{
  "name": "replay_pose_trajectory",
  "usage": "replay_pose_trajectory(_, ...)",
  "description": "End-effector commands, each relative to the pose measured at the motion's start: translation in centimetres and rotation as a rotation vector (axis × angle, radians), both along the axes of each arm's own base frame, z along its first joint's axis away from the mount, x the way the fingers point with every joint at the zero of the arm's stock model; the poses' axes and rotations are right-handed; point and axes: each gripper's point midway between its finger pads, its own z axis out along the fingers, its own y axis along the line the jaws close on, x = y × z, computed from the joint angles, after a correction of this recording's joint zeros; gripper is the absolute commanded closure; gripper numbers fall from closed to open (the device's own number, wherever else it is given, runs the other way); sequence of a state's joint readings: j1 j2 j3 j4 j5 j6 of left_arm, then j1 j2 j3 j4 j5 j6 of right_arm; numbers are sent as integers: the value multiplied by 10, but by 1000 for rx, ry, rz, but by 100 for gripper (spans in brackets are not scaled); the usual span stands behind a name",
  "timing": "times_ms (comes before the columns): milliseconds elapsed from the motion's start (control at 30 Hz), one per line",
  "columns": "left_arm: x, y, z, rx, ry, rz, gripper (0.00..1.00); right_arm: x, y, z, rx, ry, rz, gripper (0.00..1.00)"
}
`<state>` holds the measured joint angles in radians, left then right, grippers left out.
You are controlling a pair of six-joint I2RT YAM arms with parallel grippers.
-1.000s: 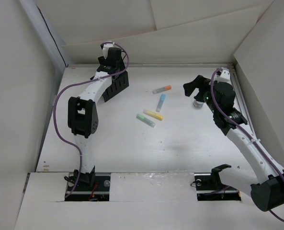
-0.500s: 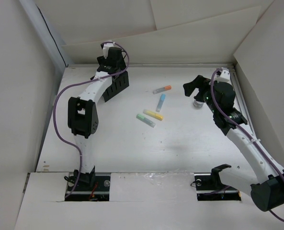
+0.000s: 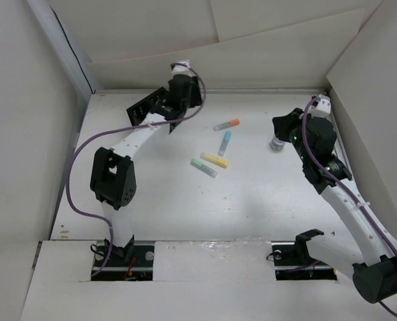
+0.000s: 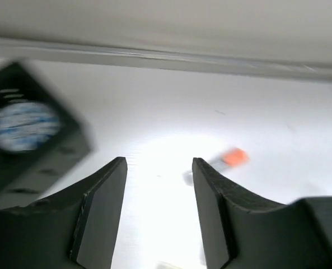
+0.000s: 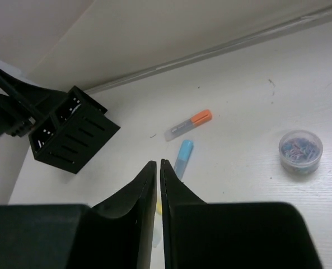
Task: Sort the stationery into containers
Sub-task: Place the stationery in the storage box, then move the stationery to the center of the board.
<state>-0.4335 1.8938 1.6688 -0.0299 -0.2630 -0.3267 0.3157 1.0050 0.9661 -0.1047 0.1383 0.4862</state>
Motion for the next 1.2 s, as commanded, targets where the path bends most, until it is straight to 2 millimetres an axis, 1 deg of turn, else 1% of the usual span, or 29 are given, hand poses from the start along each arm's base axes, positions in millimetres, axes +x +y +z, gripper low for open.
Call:
replay_pose_trajectory(0, -49, -113, 36, -68, -115, -330, 53, -5, -13, 37, 25, -92, -71, 87)
replay_pose_trajectory(33, -56, -132, 37, -72, -130, -378, 48, -7, -13, 49, 32, -109, -72, 82)
replay_pose_trajectory(67, -66, -151, 32, -81, -126, -431, 45, -8, -15, 50, 36, -97, -81, 62)
replay_pose_trajectory(100, -78, -172, 15, -70, -95, -501, 42, -11, -16, 58, 41, -109, -82, 49)
replay_pose_trajectory(133, -99, -201, 3, -67, -72, -568, 40, -12, -17, 64, 45, -121, -82, 38)
replay_pose_trajectory(167, -105, -219, 13, -69, -105, -617, 33, -16, -18, 74, 62, -136, -82, 19)
replay_pose_trajectory(200, -114, -235, 9, -59, -100, -658, 30, -16, -18, 80, 66, -146, -82, 13)
replay_pose_trajectory(233, -126, -259, -8, -47, -78, -693, 28, -18, -16, 85, 71, -156, -68, 7)
replay_pose_trajectory(267, -128, -272, 1, -48, -106, -714, 23, -20, -16, 92, 74, -165, -68, 1)
replay_pose_trajectory(300, -135, -284, -5, -47, -92, -744, 21, -21, -17, 95, 75, -166, -68, 1)
replay_pose_trajectory(333, -137, -298, -24, -31, -73, -777, 20, -21, -15, 95, 75, -166, -59, 1)
replay_pose_trajectory(367, -145, -309, -30, -26, -61, -798, 20, -23, -16, 103, 81, -182, -59, 1)
replay_pose_trajectory(400, -146, -320, -23, -34, -76, -808, 19, -24, -16, 106, 81, -182, -59, 1)
replay_pose_trajectory(433, -143, -323, -28, -31, -71, -808, 19, -24, -16, 102, 76, -168, -59, 1)
replay_pose_trajectory(467, -145, -333, -48, -13, -45, -814, 17, -23, -21, 102, 74, -168, -85, 1)
replay_pose_trajectory(500, -147, -343, -42, -21, -58, -824, 17, -21, -22, 101, 70, -159, -96, 1)
replay_pose_trajectory(533, -144, -346, -46, -21, -58, -824, 15, -21, -24, 98, 65, -149, -105, 1)
replay_pose_trajectory(567, -144, -353, -67, 0, -33, -820, 14, -22, -25, 102, 68, -157, -114, 1)
replay_pose_trajectory(600, -141, -357, -72, -1, -34, -820, 14, -22, -26, 99, 55, -147, -114, 1)
replay_pose_trajectory(633, -137, -363, -64, -16, -42, -816, 14, -24, -27, 110, 63, -168, -114, 1)
replay_pose_trajectory(667, -135, -366, -69, -13, -38, -816, 14, -26, -25, 112, 55, -169, -101, 1)
replay_pose_trajectory(700, -131, -370, -89, -4, -12, -805, 14, -27, -23, 114, 54, -166, -87, 1)
replay_pose_trajectory(733, -127, -376, -79, -21, -39, -804, 13, -28, -24, 119, 58, -176, -87, 1)
replay_pose_trajectory(800, -123, -378, -99, -5, -19, -796, 13, -29, -22, 119, 59, -176, -78, 1)
replay_pose_trajectory(900, -123, -384, -108, 2, -20, -791, 12, -32, -23, 121, 53, -186, -78, 1)
replay_pose_trajectory(967, -118, -382, -122, 27, -18, -769, 12, -32, -22, 121, 53, -186, -68, 1)
replay_pose_trajectory(1067, -118, -383, -136, 52, -19, -749, 12, -33, -18, 121, 54, -186, -48, 1)
replay_pose_trajectory(1100, -116, -385, -129, 42, -35, -748, 12, -33, -17, 124, 50, -199, -37, 1)
replay_pose_trajectory(1167, -115, -388, -139, 39, -39, -748, 12, -32, -14, 123, 51, -202, -24, 1)
